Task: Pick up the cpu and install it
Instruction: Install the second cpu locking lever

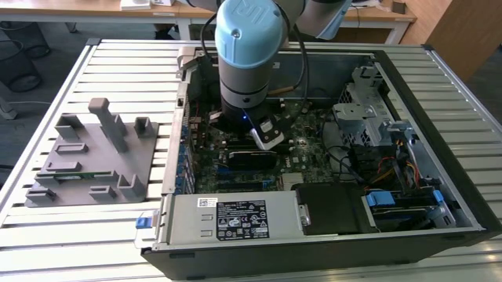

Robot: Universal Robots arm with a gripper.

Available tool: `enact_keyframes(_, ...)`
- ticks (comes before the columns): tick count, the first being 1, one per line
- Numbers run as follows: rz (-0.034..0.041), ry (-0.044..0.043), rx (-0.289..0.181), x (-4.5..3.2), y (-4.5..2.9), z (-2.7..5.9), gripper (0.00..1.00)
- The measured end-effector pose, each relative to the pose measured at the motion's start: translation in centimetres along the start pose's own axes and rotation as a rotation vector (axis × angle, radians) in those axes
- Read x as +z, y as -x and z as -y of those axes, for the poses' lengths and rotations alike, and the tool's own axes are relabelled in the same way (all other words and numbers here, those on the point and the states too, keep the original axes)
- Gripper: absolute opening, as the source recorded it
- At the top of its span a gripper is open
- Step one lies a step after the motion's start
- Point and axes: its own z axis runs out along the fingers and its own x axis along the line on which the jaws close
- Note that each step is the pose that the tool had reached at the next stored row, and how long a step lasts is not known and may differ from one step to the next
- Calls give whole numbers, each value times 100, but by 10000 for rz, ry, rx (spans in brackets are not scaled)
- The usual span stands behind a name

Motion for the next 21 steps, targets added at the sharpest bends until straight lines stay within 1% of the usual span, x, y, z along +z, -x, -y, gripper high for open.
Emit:
enact_keyframes(3,-3,-7,2,-28,0,-7,11)
enact_keyframes(7,-4,5,1,-38,0,-10,11)
enact_keyframes(11,13,15,-5,-58,0,-14,11)
enact_keyframes(12,15,34,-4,-73,0,-19,11)
enact_keyframes(17,17,75,-4,-149,1,-41,11)
enact_keyframes(20,16,84,-4,-202,1,-55,11)
enact_keyframes(21,13,86,-3,-240,1,-66,11)
